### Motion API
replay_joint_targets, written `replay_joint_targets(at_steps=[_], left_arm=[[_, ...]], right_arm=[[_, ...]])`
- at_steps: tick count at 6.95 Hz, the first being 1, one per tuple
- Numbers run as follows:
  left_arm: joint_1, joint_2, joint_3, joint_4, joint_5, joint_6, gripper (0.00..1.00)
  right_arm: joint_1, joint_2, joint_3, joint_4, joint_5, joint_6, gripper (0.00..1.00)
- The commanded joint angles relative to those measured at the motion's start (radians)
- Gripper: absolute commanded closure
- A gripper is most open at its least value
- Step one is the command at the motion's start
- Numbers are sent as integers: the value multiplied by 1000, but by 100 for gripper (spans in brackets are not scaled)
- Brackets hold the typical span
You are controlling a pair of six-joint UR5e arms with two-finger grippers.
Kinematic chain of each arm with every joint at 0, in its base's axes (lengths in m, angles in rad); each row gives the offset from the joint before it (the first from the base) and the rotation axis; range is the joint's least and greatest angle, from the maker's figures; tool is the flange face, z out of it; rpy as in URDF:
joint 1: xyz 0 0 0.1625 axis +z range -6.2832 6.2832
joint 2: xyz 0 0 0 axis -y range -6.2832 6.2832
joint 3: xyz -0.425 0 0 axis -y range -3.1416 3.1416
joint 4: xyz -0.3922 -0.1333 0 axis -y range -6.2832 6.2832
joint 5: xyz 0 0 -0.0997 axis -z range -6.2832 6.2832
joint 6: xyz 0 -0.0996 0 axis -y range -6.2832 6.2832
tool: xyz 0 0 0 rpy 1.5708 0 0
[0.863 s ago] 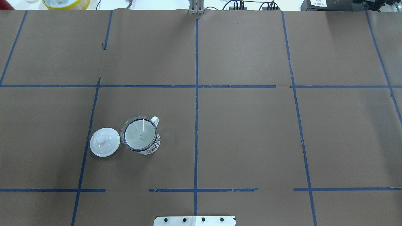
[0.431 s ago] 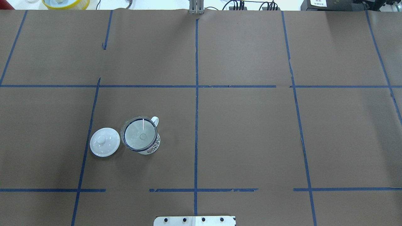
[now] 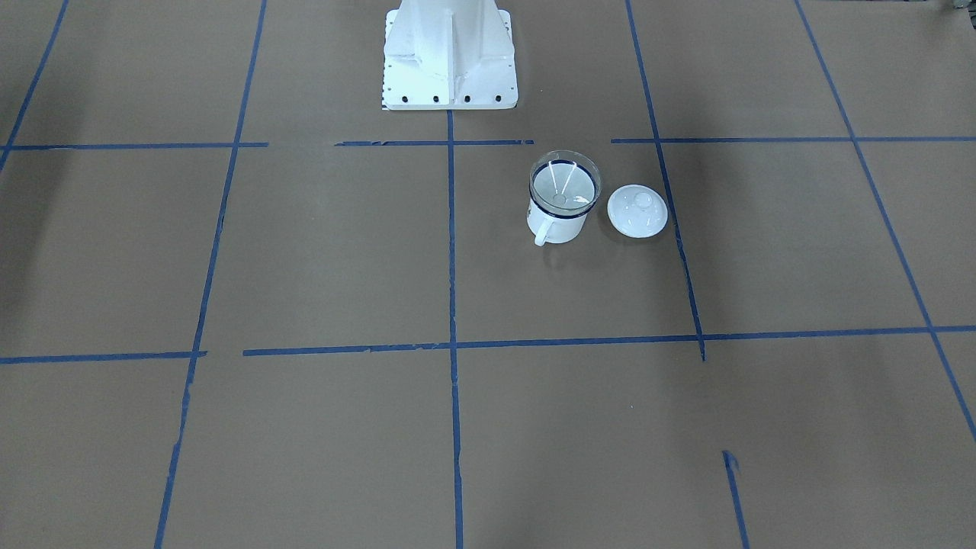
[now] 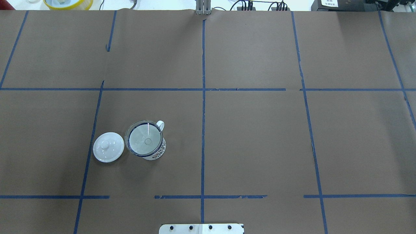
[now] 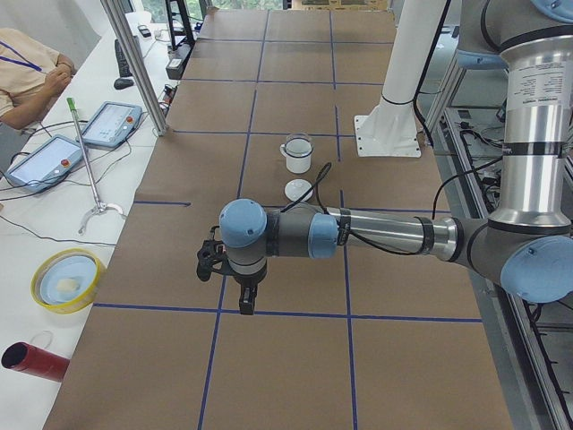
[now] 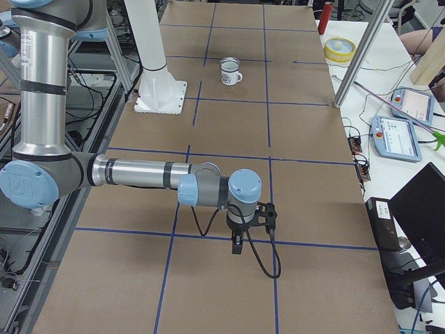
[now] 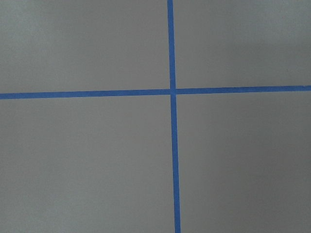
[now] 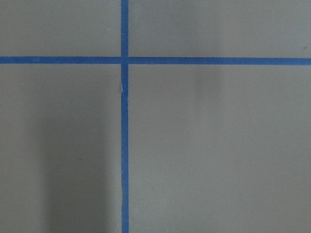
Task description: Remove funnel from cup
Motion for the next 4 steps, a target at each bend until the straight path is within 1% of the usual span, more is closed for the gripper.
replay_joint_targets(at_steps=[1, 3, 4], left_arm=[[-2, -2, -13, -9, -6, 7, 0], [-2, 20, -7, -20, -12, -2, 0], [4, 9, -24, -50, -9, -7, 0]], right_arm=[[0, 0, -1, 0, 0, 0, 0], [0, 0, 0, 0, 0, 0, 0], [0, 0, 0, 0, 0, 0, 0]])
